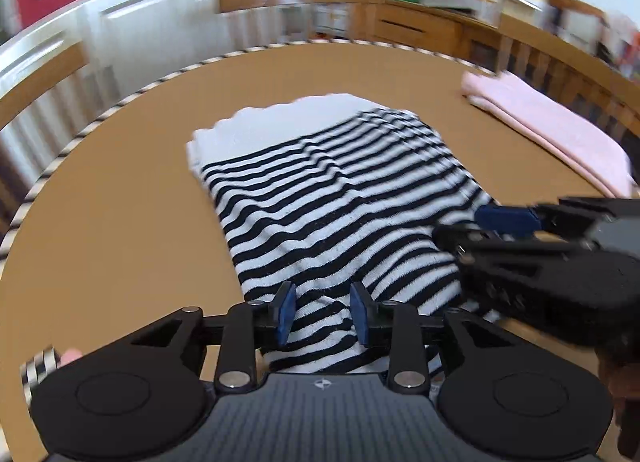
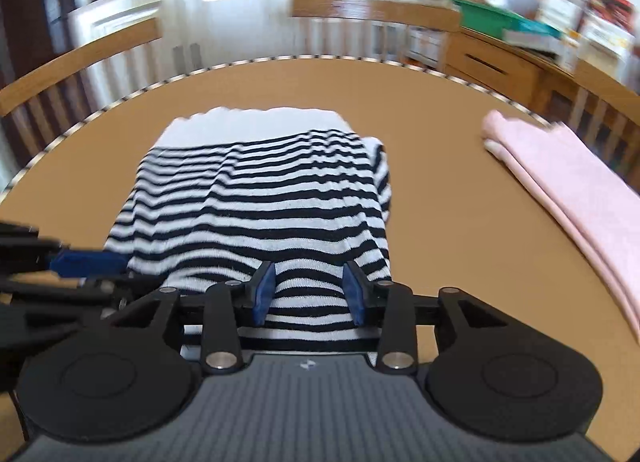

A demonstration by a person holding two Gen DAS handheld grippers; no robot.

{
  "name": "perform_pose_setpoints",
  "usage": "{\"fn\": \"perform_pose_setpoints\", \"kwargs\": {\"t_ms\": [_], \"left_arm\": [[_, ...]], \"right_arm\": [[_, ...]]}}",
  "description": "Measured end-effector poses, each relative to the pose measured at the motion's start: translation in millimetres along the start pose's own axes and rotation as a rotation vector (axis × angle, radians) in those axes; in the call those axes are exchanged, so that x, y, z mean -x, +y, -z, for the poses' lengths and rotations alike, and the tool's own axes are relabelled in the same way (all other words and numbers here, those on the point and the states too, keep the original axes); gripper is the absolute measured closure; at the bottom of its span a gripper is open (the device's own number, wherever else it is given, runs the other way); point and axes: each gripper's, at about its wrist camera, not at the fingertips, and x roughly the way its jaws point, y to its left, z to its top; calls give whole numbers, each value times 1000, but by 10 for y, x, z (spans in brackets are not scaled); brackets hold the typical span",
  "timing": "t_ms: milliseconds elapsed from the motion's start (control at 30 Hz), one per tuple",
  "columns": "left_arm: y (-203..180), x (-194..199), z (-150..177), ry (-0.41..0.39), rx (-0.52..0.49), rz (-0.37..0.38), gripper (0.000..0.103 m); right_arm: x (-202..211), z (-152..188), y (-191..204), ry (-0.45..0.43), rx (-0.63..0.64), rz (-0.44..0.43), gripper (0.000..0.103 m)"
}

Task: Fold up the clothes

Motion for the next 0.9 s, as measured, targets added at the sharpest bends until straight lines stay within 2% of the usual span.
{"fn": "perform_pose_setpoints", "kwargs": {"t_ms": [33, 67, 100, 167, 200, 233, 267, 300, 367, 500, 567, 600, 667, 800, 900], "left_arm": [[36, -3, -9, 6, -44, 12, 55], [86, -6, -20, 15, -76, 15, 36], [168, 7, -36, 17, -88, 32, 29], [359, 80, -75, 3, -98, 107, 29], [452, 137, -101, -10, -107, 149, 28], [524, 184, -136, -19, -127, 179, 25], [568, 213, -184, -23, -164, 196, 21], [593, 226, -237, -33, -209, 211, 21], [616, 229, -339, -59, -299, 231, 20], [612, 123, -516, -55, -410, 241, 17], [630, 43, -595, -30, -446, 251, 17], [641, 0, -632, -19, -461, 257, 17], [662, -88, -706, 0, -492, 275, 17], [762, -181, -852, -4, -559, 341, 17], [926, -306, -1028, 3, -598, 453, 17]], "right_arm": [[-5, -29, 45, 11, -6, 33, 58], [-4, -69, 95, 26, -4, 74, 55], [-4, -109, 146, 40, -3, 116, 49], [159, -137, 221, -1, -85, 202, 49], [320, -101, 239, -56, -176, 229, 43], [493, -30, 241, -110, -286, 236, 26], [655, 71, 229, -150, -400, 219, 18], [795, 189, 208, -179, -503, 184, 14], [994, 418, 174, -208, -651, 128, 14], [1111, 744, 100, -215, -843, 70, 16], [1070, 842, 67, -206, -897, 39, 25], [1032, 876, 55, -193, -921, 27, 33], [945, 918, 64, -170, -970, 16, 34], [847, 1003, 149, -163, -1096, 7, 33], [736, 1087, 198, -189, -1233, -5, 33]]}}
